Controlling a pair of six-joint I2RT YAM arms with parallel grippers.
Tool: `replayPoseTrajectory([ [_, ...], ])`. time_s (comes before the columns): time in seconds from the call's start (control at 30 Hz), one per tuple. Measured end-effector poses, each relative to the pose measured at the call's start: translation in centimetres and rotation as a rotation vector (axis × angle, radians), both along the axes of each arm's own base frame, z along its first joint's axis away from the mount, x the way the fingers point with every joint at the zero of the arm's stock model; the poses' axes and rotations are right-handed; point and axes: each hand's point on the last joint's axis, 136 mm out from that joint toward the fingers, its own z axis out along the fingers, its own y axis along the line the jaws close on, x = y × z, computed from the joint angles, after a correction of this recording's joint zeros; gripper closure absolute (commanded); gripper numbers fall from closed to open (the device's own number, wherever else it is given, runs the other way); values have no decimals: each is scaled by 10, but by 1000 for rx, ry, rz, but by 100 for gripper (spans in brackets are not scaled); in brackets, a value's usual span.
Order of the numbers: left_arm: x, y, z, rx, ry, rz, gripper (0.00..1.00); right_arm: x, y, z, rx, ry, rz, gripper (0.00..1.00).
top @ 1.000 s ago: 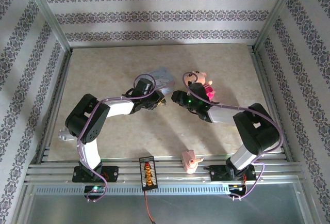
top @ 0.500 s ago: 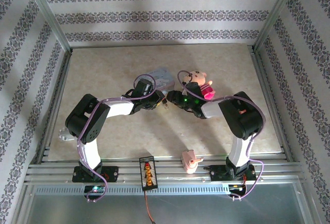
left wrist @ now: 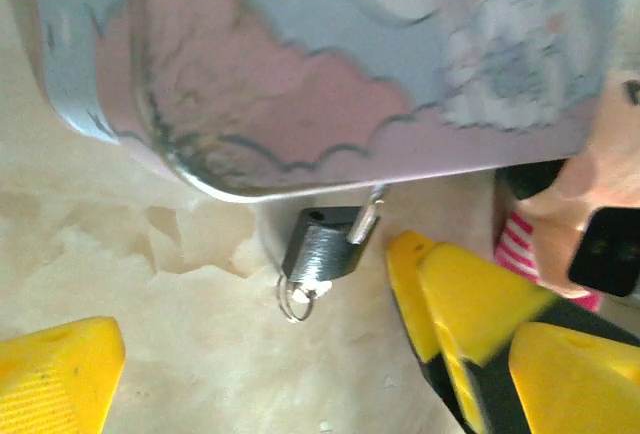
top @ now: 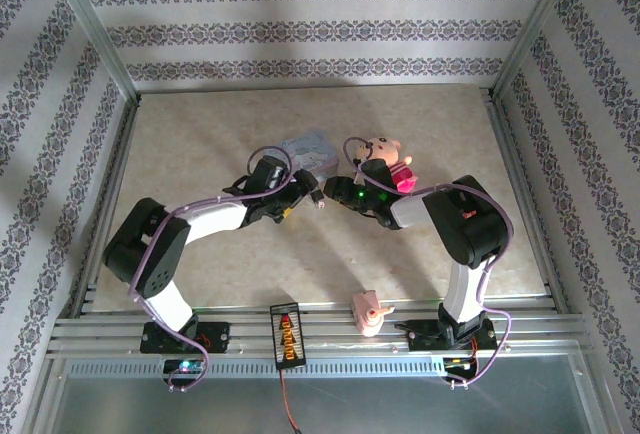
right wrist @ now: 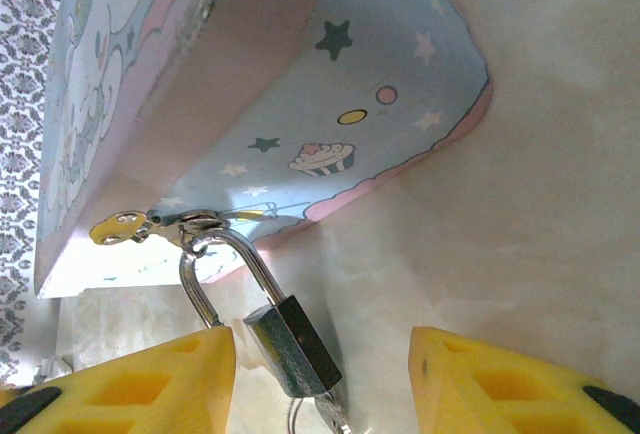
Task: Unlock a padlock with a key
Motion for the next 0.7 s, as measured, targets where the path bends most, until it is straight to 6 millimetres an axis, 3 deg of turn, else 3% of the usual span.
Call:
replayPoseTrajectory([
  [0.17, 7, 17, 34, 98, -111, 13, 1, 1, 6, 3, 1, -11, 39, 52],
  [0.37, 27, 46, 50, 266, -172, 37, 1, 8, 15, 8, 5, -26, 73, 54],
  [0.5, 47, 67, 52, 376, -185, 56, 1, 8, 16, 3, -2, -16, 81, 55],
  [0.7, 66, 83, 37, 552, -162, 21, 1, 7, 17, -4, -13, 9, 92, 56],
])
